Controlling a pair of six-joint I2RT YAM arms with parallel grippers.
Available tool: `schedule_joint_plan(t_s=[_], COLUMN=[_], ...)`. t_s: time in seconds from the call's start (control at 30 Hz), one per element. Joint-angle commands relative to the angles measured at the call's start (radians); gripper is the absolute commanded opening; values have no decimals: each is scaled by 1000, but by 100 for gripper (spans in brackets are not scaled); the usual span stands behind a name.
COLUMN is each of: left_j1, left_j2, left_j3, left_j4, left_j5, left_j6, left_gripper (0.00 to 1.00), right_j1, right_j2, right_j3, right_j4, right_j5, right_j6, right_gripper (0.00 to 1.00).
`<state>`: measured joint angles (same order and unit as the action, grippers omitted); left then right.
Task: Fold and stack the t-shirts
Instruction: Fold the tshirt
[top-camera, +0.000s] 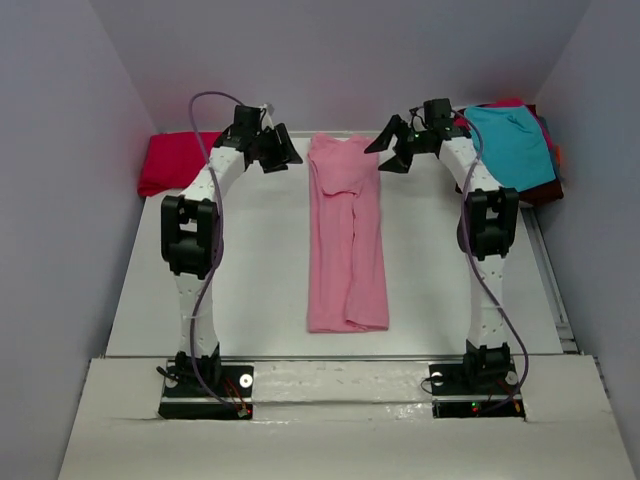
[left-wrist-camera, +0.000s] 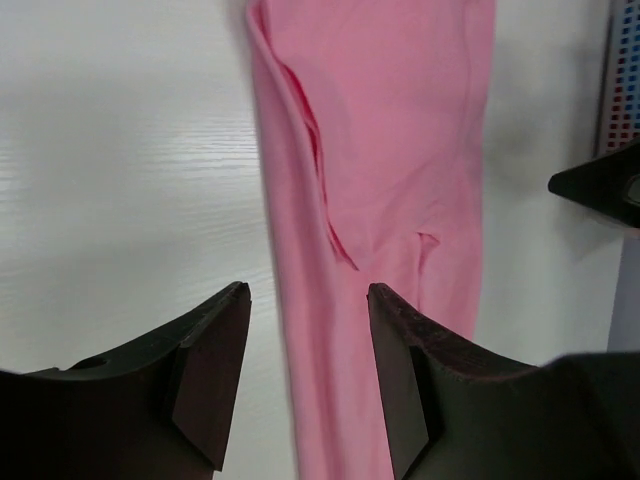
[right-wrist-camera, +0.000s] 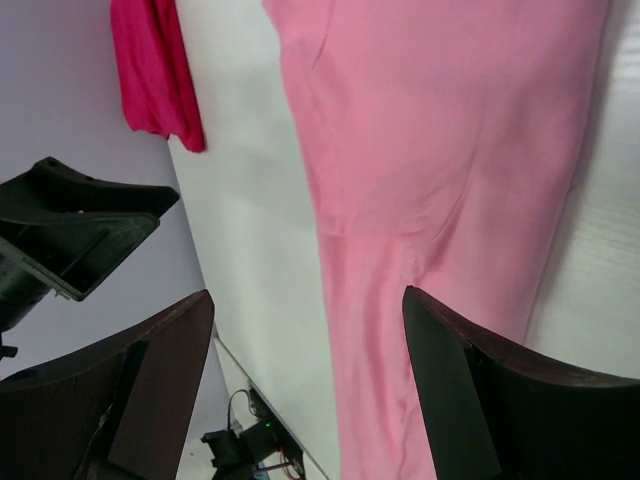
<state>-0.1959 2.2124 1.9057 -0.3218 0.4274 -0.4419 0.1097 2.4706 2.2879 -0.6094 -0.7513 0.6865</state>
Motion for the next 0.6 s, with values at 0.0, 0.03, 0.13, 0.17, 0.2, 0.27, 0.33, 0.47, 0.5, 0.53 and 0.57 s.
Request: schedule_joint_plan(t_s=[0.0,0.03,0.13,0.17,0.2,0.27,0.33,0.47,0.5,0.53,0.57], left_j1=[-25,-25,-25,-25,-34,-45,-60,-82,-91,-91,-91], left_j2=[-157,-167,-175,-165,-142,-128,-120,-105,-106,-105,-103], left_j3=[-48,-54,-65,-56,-37,-28,-31,-80,-109,-123,-132], left_j4=[-66,-77,-69,-74,-82,-83,-86,-74,-59,-54,-51], left_j5=[45,42,74,95,124,159,146,171,174,174,183], left_j6=[12,14,-3,-11,-24,-32,-31,-47,-49,-49,-52], left_gripper=[62,62,63,63,62,62,62,62,62,62,62], right_j1=[50,65,65,65,74,74,84,84,84,84,84], right_j2=[-191,-208,-211,-191,-139,-89,-35,11,16,22,30], right_j3=[-112,-140,-174,-156,-92,-19,46,74,73,71,73], right_j4=[-128,-130,-112,-122,-134,-179,-188,-175,-168,-162,-156], right_j5=[30,35,46,32,14,15,23,26,24,24,24], right_j6=[-54,-64,-65,-61,-55,-56,-50,-30,-25,-22,-19], right_gripper=[82,82,81,80,79,78,78,77,76,76,75])
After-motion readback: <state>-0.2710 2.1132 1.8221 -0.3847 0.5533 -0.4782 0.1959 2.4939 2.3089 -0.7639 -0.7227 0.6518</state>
